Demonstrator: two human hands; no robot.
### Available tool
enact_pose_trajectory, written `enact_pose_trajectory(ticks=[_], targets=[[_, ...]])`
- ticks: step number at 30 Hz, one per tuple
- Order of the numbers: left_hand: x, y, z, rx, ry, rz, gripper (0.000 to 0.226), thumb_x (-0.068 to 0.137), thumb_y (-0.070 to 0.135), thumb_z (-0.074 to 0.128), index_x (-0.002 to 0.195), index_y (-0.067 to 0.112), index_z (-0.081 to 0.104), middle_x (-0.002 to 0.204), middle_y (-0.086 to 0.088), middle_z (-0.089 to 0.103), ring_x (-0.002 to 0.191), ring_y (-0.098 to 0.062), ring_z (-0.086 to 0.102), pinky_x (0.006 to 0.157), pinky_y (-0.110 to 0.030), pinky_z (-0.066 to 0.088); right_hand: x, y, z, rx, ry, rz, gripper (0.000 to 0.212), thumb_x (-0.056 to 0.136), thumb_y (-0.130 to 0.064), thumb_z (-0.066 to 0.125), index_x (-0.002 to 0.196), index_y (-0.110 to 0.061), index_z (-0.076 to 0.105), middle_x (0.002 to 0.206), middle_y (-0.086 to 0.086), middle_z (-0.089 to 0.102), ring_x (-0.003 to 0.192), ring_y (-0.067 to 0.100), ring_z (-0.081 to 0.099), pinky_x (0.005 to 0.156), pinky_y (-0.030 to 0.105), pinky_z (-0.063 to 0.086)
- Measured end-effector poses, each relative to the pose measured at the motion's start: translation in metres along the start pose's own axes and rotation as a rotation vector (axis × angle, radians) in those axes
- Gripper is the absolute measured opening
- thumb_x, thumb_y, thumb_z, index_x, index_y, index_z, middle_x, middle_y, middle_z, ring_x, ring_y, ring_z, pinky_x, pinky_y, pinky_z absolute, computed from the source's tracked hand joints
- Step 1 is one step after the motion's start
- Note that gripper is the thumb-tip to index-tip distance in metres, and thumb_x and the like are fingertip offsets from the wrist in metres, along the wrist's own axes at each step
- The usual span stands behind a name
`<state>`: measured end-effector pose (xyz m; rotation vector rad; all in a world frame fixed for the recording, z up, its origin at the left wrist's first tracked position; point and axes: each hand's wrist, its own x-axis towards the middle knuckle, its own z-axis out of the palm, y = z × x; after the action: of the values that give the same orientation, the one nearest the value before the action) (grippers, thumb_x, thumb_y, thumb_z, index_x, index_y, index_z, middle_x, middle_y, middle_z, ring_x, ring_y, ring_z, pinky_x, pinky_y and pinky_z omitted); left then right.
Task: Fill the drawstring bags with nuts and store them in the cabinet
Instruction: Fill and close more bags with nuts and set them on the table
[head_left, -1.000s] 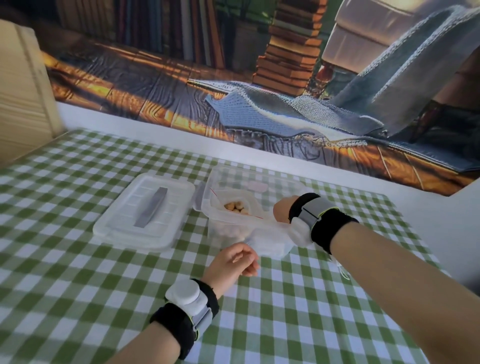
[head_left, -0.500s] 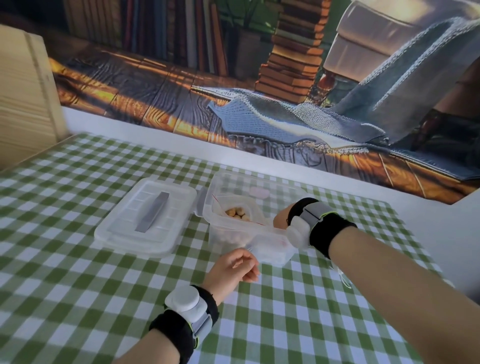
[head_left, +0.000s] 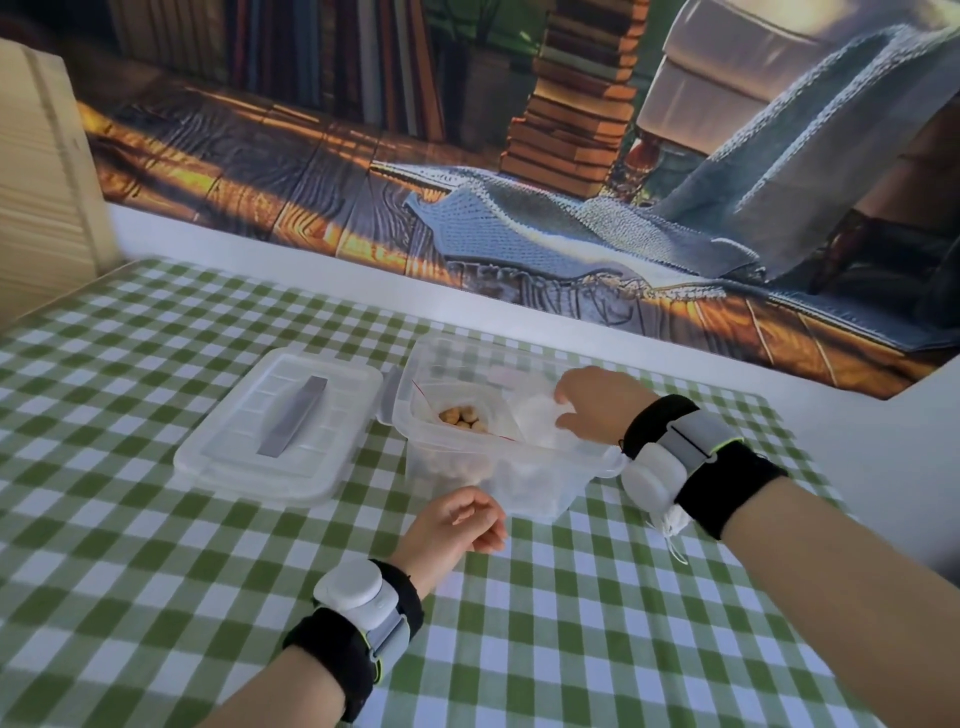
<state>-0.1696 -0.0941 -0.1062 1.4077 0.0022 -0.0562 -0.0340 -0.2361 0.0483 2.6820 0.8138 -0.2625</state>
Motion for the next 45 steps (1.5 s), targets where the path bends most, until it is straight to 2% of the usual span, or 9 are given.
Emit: enact_pose_trajectory(ticks=[5, 9, 13, 16, 20, 27, 34, 39, 45], targets=[[-0.001, 0.0, 0.001, 0.011, 0.019, -0.003, 0.014, 0.095, 0.002, 0.05, 0.087, 0.001, 0.062, 0.076, -0.007, 0.068, 0.069, -0.016, 0.065, 0.068, -0.026, 0.054, -0.013, 0.008, 0.006, 0.205, 0.305, -0.026, 0.007, 0.087, -0.019, 0.055, 0.091, -0.022, 0.05, 0.089, -0.004, 0.061, 0.086, 0.023, 0.058, 0.072, 0.034, 0.047], [-0.002, 0.0, 0.001, 0.001, 0.042, -0.008, 0.014, 0.095, 0.002, 0.05, 0.087, 0.002, 0.062, 0.075, -0.007, 0.068, 0.068, -0.016, 0.065, 0.067, -0.025, 0.054, -0.006, 0.006, 0.009, 0.296, 0.266, -0.034, 0.024, 0.092, -0.012, 0.047, 0.113, -0.022, 0.054, 0.101, -0.002, 0.065, 0.095, 0.023, 0.058, 0.079, 0.037, 0.049], [-0.002, 0.001, 0.0, -0.01, 0.049, -0.011, 0.013, 0.095, 0.002, 0.051, 0.087, 0.001, 0.062, 0.076, -0.009, 0.067, 0.068, -0.016, 0.065, 0.068, -0.026, 0.053, 0.009, 0.005, 0.013, 0.161, 0.222, -0.054, 0.023, 0.097, -0.015, 0.042, 0.11, -0.02, 0.06, 0.116, -0.001, 0.062, 0.107, 0.024, 0.054, 0.074, 0.028, 0.038], [-0.002, 0.0, 0.0, -0.018, 0.049, -0.016, 0.012, 0.094, 0.003, 0.051, 0.088, 0.0, 0.062, 0.076, -0.009, 0.067, 0.068, -0.016, 0.065, 0.068, -0.026, 0.053, 0.009, 0.008, 0.017, 0.197, 0.202, -0.05, 0.023, 0.095, -0.016, 0.042, 0.109, -0.019, 0.06, 0.116, 0.001, 0.062, 0.105, 0.026, 0.054, 0.079, 0.032, 0.043], [-0.001, 0.0, 0.0, -0.015, 0.037, -0.016, 0.012, 0.094, 0.003, 0.052, 0.088, 0.001, 0.062, 0.076, -0.008, 0.067, 0.069, -0.016, 0.065, 0.07, -0.028, 0.054, -0.001, 0.016, 0.013, 0.444, 0.342, -0.009, 0.019, 0.089, -0.01, 0.049, 0.097, -0.015, 0.065, 0.105, 0.005, 0.067, 0.098, 0.025, 0.059, 0.083, 0.033, 0.048], [-0.004, 0.005, 0.001, -0.069, 0.03, -0.04, 0.013, 0.095, 0.003, 0.051, 0.087, 0.001, 0.061, 0.077, -0.01, 0.067, 0.066, -0.015, 0.065, 0.067, -0.025, 0.054, -0.068, 0.018, -0.008, 1.197, 0.639, 0.051, 0.015, 0.087, 0.004, 0.055, 0.085, -0.011, 0.059, 0.066, -0.006, 0.068, 0.056, 0.001, 0.062, 0.06, 0.017, 0.053], [-0.019, 0.025, -0.002, -0.404, -0.067, -0.161, 0.041, 0.094, 0.035, 0.04, 0.088, 0.004, 0.065, 0.084, -0.015, 0.068, 0.072, -0.022, 0.067, 0.068, -0.031, 0.058, -0.116, -0.032, 0.048, 1.731, 0.515, 0.063, 0.015, 0.087, 0.004, 0.056, 0.081, -0.009, 0.061, 0.066, -0.004, 0.069, 0.06, 0.01, 0.064, 0.057, 0.022, 0.055], [-0.044, 0.018, -0.019, -0.257, 0.024, -0.207, 0.051, 0.093, 0.049, 0.035, 0.11, 0.009, 0.062, 0.106, -0.015, 0.068, 0.093, -0.028, 0.066, 0.08, -0.041, 0.055, -0.106, -0.09, 0.117, 1.861, 0.291, 0.218, 0.01, 0.087, 0.003, 0.057, 0.084, -0.006, 0.062, 0.074, 0.004, 0.067, 0.067, 0.016, 0.063, 0.058, 0.025, 0.054], [-0.059, 0.023, -0.032, -0.019, 0.133, -0.174, 0.011, 0.094, 0.016, 0.055, 0.099, 0.013, 0.064, 0.094, -0.006, 0.07, 0.08, -0.016, 0.068, 0.071, -0.027, 0.057, -0.095, -0.107, 0.13, 1.831, 0.271, 0.317, 0.01, 0.088, -0.003, 0.058, 0.084, -0.011, 0.062, 0.073, 0.002, 0.067, 0.054, 0.008, 0.061, 0.05, 0.02, 0.05]])
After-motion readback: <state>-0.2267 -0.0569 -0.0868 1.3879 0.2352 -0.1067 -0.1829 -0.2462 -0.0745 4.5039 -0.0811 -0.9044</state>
